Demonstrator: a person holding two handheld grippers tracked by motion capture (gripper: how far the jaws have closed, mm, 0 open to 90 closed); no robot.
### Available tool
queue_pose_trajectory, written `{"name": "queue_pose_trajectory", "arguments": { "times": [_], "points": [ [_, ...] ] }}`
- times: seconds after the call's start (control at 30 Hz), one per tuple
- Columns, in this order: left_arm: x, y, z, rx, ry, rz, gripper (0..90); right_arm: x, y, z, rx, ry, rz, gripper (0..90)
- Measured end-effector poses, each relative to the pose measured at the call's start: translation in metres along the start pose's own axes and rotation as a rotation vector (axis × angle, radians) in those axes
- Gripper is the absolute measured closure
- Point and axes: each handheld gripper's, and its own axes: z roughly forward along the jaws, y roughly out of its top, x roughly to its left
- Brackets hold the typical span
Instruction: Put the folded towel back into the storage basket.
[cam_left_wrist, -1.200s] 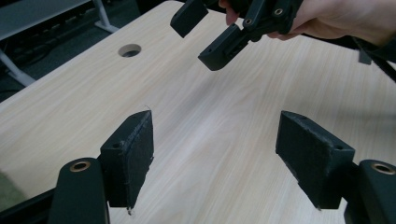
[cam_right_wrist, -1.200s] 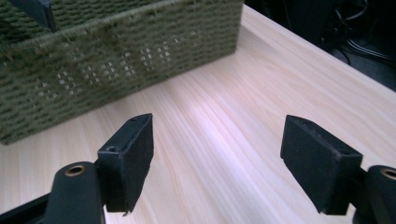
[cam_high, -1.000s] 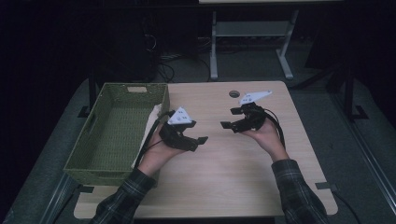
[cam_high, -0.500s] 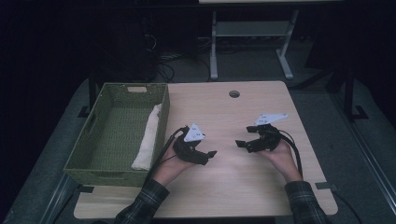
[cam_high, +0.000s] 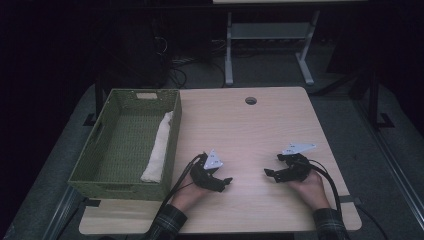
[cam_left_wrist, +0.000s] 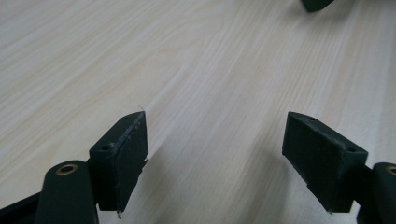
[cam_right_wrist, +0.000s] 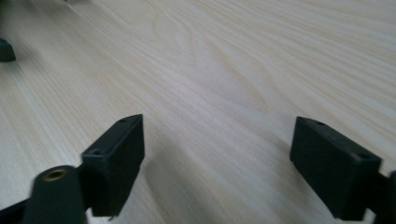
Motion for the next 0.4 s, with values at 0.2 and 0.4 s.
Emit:
{"name": "queue_pose_trajectory", "arguments": {
  "times": [0.2,0.4],
  "points": [
    [0.0027,-0.0004,0.0017,0.040,-0.042,-0.020,21.5,0.0050,-0.0003,0.0024,0.006,-0.033,-0.024,17.8],
    [0.0055,-0.0003,0.0028,0.055,-0.034,-0.055,17.0,0.0044,0.0002,0.0036,0.015,-0.039,-0.017,13.5]
  ]
}}
